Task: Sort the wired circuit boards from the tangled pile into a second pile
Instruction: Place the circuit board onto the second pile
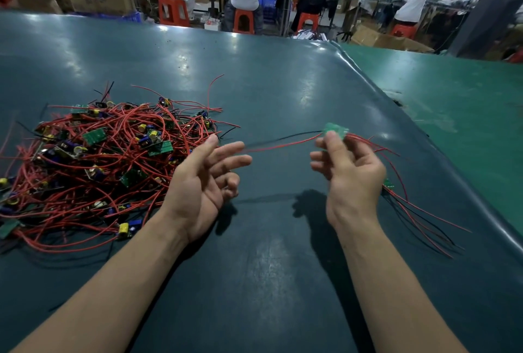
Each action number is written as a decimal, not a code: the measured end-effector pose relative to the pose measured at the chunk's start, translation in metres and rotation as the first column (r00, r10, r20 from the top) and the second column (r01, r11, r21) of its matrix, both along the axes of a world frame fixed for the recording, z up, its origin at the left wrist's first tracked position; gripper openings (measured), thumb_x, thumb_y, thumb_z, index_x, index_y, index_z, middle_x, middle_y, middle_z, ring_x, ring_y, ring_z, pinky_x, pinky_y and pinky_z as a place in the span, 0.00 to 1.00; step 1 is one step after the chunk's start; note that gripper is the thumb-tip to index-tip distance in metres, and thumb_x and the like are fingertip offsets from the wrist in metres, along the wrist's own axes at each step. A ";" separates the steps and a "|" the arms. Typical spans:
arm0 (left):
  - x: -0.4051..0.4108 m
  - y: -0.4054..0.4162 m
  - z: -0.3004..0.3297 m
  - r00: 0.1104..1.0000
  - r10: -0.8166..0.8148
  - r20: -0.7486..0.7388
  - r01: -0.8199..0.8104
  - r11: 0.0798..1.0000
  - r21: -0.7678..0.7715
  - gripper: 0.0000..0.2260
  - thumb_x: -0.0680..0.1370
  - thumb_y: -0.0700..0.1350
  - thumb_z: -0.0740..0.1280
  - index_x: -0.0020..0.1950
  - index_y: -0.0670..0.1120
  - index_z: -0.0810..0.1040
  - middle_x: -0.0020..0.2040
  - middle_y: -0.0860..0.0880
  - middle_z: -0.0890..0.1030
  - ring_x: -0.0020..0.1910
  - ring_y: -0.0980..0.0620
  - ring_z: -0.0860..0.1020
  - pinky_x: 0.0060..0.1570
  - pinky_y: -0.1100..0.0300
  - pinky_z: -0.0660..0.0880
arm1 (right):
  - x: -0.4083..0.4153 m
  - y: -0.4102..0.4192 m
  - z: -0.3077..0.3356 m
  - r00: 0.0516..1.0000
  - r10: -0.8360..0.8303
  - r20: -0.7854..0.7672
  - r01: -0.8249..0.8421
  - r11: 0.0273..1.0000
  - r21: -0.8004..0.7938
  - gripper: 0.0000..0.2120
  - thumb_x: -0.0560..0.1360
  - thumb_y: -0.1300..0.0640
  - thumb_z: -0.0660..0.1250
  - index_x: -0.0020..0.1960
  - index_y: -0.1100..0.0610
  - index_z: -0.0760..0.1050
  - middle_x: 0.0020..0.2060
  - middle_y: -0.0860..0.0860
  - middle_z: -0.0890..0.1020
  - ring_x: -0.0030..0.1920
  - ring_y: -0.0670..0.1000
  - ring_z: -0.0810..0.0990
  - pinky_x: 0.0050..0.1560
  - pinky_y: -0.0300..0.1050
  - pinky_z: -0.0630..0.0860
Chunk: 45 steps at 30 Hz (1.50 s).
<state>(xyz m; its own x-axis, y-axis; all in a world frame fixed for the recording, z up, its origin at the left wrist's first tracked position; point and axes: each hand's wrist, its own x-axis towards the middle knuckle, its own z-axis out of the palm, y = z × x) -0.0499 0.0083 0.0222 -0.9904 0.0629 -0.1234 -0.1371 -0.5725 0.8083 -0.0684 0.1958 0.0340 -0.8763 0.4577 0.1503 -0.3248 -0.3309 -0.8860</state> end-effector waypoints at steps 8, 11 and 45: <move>0.002 0.005 -0.003 0.983 0.146 -0.114 -0.164 0.971 -0.175 0.10 0.78 0.49 0.63 0.50 0.44 0.80 0.33 0.48 0.80 0.23 0.53 0.69 0.25 0.64 0.63 | 0.000 0.008 -0.005 0.961 -0.084 0.264 0.219 0.814 -0.538 0.03 0.77 0.68 0.68 0.46 0.64 0.74 0.49 0.58 0.82 0.31 0.51 0.84 0.31 0.35 0.78; 0.003 0.005 -0.007 0.913 0.254 -0.318 -0.351 0.887 -0.299 0.08 0.78 0.44 0.65 0.44 0.42 0.79 0.29 0.49 0.78 0.22 0.54 0.70 0.24 0.64 0.63 | 0.000 0.007 -0.006 0.950 -0.049 0.308 0.223 0.797 -0.562 0.05 0.79 0.66 0.65 0.44 0.64 0.72 0.44 0.57 0.82 0.27 0.50 0.83 0.28 0.34 0.77; 0.014 -0.010 -0.015 0.649 -0.012 -0.761 -0.760 -0.068 -0.647 0.11 0.73 0.34 0.73 0.55 0.39 0.83 0.52 0.43 0.82 0.50 0.40 0.79 0.53 0.52 0.74 | 0.000 -0.014 -0.012 0.911 0.283 0.300 -0.317 0.946 0.071 0.08 0.79 0.64 0.63 0.43 0.58 0.79 0.31 0.52 0.81 0.25 0.47 0.75 0.22 0.36 0.68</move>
